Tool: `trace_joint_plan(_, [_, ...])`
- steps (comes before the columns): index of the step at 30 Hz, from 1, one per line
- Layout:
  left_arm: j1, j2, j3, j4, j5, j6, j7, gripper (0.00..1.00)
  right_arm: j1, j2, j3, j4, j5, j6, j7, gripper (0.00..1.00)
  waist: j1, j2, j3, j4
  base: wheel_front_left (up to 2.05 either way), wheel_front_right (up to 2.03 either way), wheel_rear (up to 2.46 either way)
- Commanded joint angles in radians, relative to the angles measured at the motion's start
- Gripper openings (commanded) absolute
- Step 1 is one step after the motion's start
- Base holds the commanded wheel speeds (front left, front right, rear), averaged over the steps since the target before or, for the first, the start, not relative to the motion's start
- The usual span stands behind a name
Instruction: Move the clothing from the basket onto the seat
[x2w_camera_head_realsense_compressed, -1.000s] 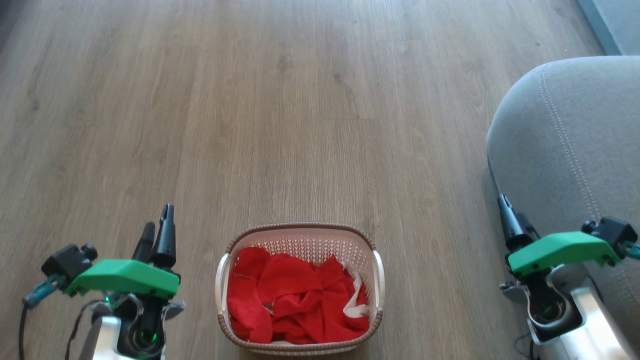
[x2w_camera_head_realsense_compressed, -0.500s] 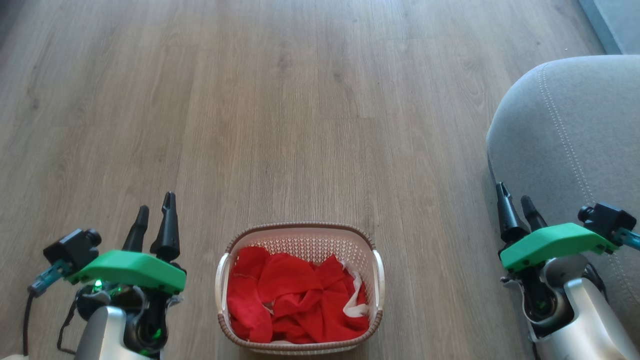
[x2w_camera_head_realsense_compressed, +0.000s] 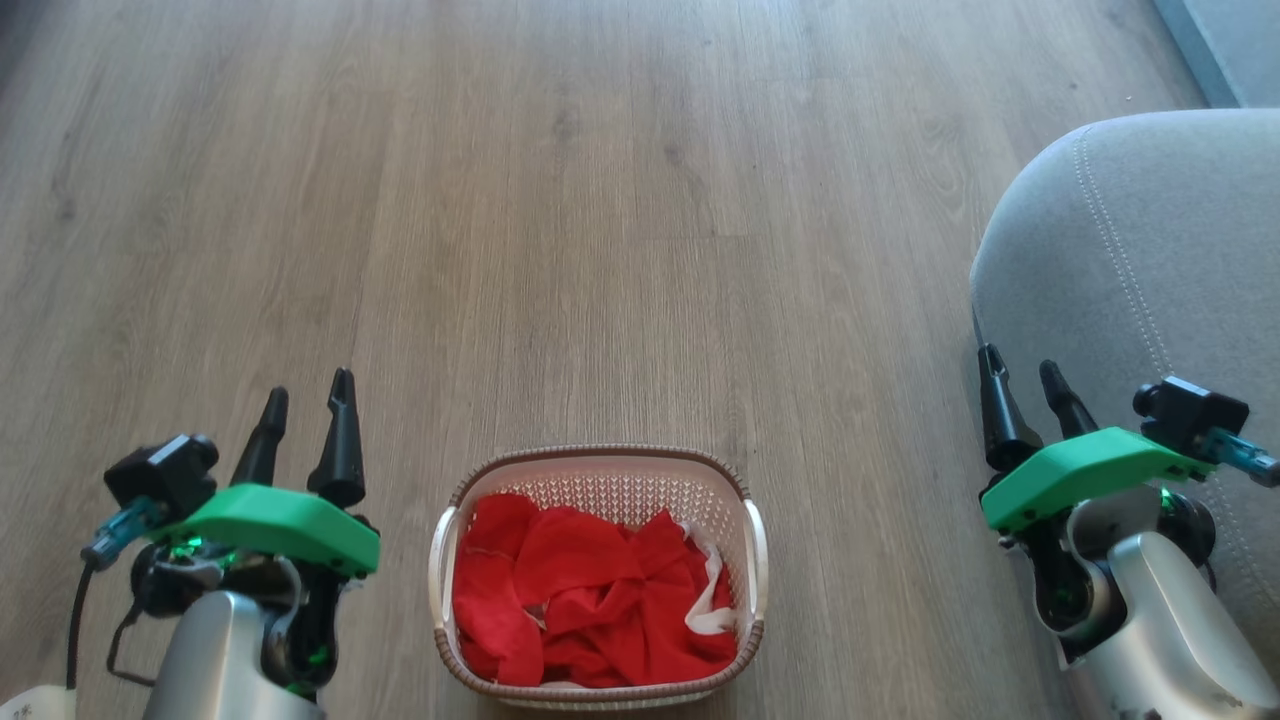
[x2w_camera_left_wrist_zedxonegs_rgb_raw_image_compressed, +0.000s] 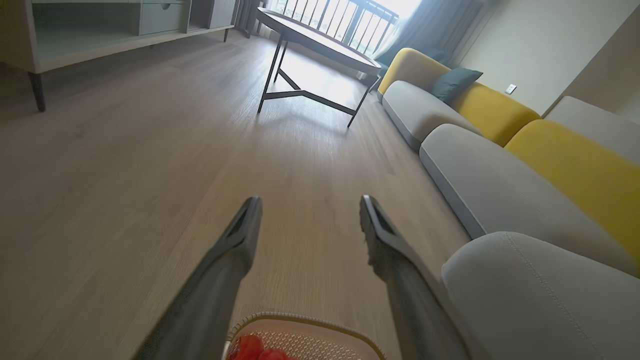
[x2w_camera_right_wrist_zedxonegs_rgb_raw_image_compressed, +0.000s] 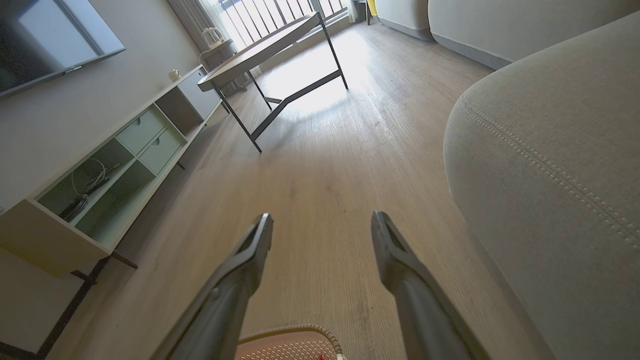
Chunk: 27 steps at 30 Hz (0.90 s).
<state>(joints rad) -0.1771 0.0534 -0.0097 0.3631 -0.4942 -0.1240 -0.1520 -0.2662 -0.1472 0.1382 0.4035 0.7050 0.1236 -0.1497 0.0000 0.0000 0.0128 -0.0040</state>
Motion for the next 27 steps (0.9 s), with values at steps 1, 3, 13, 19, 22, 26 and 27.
trace_joint_plan(1, [-0.075,0.008,0.034,-0.030,0.045,-0.001,-0.017,1.00,-0.070,-0.022,0.024,-0.026,-0.035,0.005,-0.019,1.00,0.0000,0.0000,0.002,0.000,0.00,0.00,0.00])
trace_joint_plan(3, [-0.079,0.007,0.037,-0.027,0.073,0.001,-0.023,1.00,-0.077,-0.024,0.033,-0.023,-0.055,0.005,-0.025,1.00,0.0000,0.0000,0.003,0.000,0.00,0.00,0.00])
trace_joint_plan(13, [-0.098,0.002,0.045,-0.018,0.189,0.009,-0.049,1.00,-0.106,-0.040,0.068,-0.005,-0.140,0.006,-0.052,1.00,0.0000,0.0000,0.006,0.001,0.00,0.00,0.00])
trace_joint_plan(19, [-0.110,0.000,0.045,-0.014,0.262,0.008,-0.067,1.00,-0.124,-0.048,0.090,0.006,-0.200,0.006,-0.069,1.00,0.0000,0.0000,0.008,0.000,0.00,0.00,0.00])
trace_joint_plan(22, [-0.117,-0.001,0.044,-0.009,0.296,0.007,-0.076,1.00,-0.133,-0.050,0.099,0.011,-0.231,0.006,-0.078,1.00,0.0000,0.0000,0.009,-0.002,0.00,0.00,0.00])
trace_joint_plan(26, [-0.129,-0.001,0.046,-0.004,0.343,0.005,-0.088,1.00,-0.147,-0.053,0.108,0.017,-0.270,0.007,-0.090,1.00,0.0000,0.0000,0.011,-0.004,0.00,0.00,0.00])
trace_joint_plan(27, [-0.131,-0.001,0.048,-0.003,0.355,0.005,-0.091,1.00,-0.151,-0.054,0.110,0.018,-0.279,0.007,-0.093,1.00,0.0000,0.0000,0.012,-0.005,0.00,0.00,0.00])
